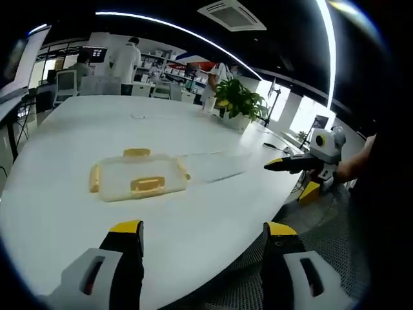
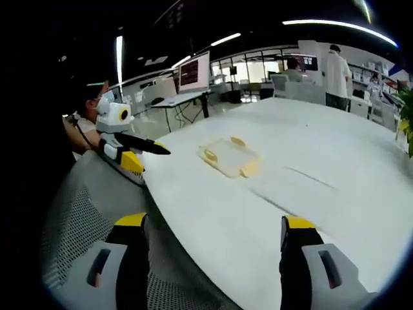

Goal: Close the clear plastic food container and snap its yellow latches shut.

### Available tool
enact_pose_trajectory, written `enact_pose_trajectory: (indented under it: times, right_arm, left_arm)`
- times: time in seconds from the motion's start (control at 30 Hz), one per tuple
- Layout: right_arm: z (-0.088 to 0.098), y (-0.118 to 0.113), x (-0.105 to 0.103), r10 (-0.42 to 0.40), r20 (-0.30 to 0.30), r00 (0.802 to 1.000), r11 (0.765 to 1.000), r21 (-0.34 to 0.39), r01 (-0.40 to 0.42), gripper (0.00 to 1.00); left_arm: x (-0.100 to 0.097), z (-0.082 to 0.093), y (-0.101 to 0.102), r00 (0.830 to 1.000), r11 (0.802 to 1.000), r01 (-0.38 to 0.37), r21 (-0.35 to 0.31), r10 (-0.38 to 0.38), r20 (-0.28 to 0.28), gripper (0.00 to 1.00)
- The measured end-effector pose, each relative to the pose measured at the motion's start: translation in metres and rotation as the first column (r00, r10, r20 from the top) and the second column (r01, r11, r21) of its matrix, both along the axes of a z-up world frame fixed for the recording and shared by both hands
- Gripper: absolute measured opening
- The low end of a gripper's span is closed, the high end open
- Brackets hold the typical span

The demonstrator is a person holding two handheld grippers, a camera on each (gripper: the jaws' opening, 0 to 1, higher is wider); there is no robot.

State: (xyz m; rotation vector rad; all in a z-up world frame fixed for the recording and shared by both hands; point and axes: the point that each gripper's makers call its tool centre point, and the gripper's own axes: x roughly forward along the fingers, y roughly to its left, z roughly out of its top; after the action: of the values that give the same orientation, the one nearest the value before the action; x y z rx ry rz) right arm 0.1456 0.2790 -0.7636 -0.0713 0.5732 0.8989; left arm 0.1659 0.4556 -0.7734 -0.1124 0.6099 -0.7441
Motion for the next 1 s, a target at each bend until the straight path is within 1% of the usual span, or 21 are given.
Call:
enact_pose_trajectory:
  times: [0.07,0.1,0.17,0.2,0.23,0.27,0.3,0.33,0.47,0.57,0.6,0.63,0.67,0.7,0.8,0.87,0.9,1.0]
  right_arm:
    - [0.000,0.002,-0.001,0.009,0.004,1.000,1.000,-0.004,-0.009,0.83]
    - [-0.003,0.001,-0.002,0.017,-0.001,1.000,1.000,-0.023,-0.017,0.83]
    - [-0.008,-0.004,-0.002,0.022,-0.010,1.000,0.997,-0.073,-0.023,0.79]
    - [-0.006,-0.006,0.000,0.018,0.005,1.000,0.997,-0.078,-0.018,0.76]
    - [-0.001,-0.005,0.000,0.016,0.013,1.000,0.998,-0.063,-0.015,0.75]
    - [0.004,-0.002,0.002,0.007,0.024,1.000,1.000,-0.024,-0.007,0.76]
    - [0.006,-0.003,0.002,0.005,0.032,0.999,1.000,-0.020,-0.004,0.80]
    - [0.007,-0.003,0.003,0.002,0.035,0.999,1.000,-0.019,-0.002,0.82]
    - [0.006,-0.001,0.002,0.012,0.029,1.000,1.000,-0.013,-0.011,0.87]
    - [0.005,0.002,-0.001,0.031,0.026,0.999,1.000,-0.008,-0.030,0.93]
    - [0.005,0.004,-0.002,0.042,0.028,0.999,0.999,-0.003,-0.042,0.98]
    - [0.005,0.005,-0.004,0.046,0.022,0.999,0.999,0.001,-0.046,0.99]
    - [0.004,0.007,-0.006,0.072,0.023,0.997,0.997,-0.004,-0.072,1.00]
    - [0.000,0.004,-0.005,0.067,0.025,0.997,0.997,-0.040,-0.066,1.00]
    - [0.001,0.003,-0.003,0.061,0.026,0.998,0.997,-0.040,-0.060,1.00]
    - [0.006,0.003,-0.001,0.062,0.041,0.997,0.997,-0.037,-0.061,1.00]
    - [0.009,0.006,-0.001,0.074,0.045,0.996,0.997,-0.036,-0.073,1.00]
    - [0.009,0.011,0.000,0.088,0.036,0.995,0.996,-0.035,-0.087,1.00]
  left_arm:
    - [-0.001,-0.002,0.000,1.000,1.000,0.006,0.008,-0.006,-0.003,0.71]
    - [0.001,-0.002,0.001,1.000,1.000,-0.001,0.010,0.001,-0.001,0.73]
    - [0.000,-0.003,0.002,1.000,1.000,-0.006,0.013,0.006,-0.011,0.79]
    - [0.000,-0.003,0.002,1.000,1.000,-0.003,0.017,0.003,-0.008,0.82]
    - [0.000,0.000,-0.001,1.000,1.000,0.007,0.009,-0.007,0.004,0.87]
    - [0.001,0.004,-0.003,1.000,1.000,0.008,-0.008,-0.008,0.021,0.91]
    - [0.002,0.006,-0.003,1.000,1.000,0.005,-0.007,-0.005,0.031,0.94]
    - [0.003,0.006,-0.001,0.999,1.000,0.007,0.005,-0.007,0.039,0.94]
    - [0.000,0.002,-0.003,0.999,0.998,0.031,0.047,-0.032,0.033,0.97]
    - [0.001,0.001,-0.002,0.999,0.998,0.030,0.049,-0.031,0.032,0.98]
    - [0.001,0.001,-0.002,0.999,0.998,0.029,0.049,-0.030,0.031,0.98]
    - [0.001,0.001,-0.002,0.999,0.998,0.029,0.050,-0.030,0.030,0.98]
    - [0.001,0.002,-0.002,0.999,0.998,0.030,0.051,-0.032,0.032,0.98]
    - [0.000,0.003,-0.002,0.999,0.998,0.033,0.055,-0.035,0.034,0.98]
    - [0.001,0.001,-0.001,0.999,0.997,0.040,0.070,-0.042,0.031,0.98]
    - [0.000,0.002,-0.001,0.998,0.996,0.046,0.076,-0.049,0.033,0.98]
    - [0.000,0.003,-0.002,0.998,0.995,0.054,0.080,-0.057,0.036,0.98]
    - [-0.001,0.004,-0.004,0.996,0.993,0.077,0.087,-0.081,0.044,0.98]
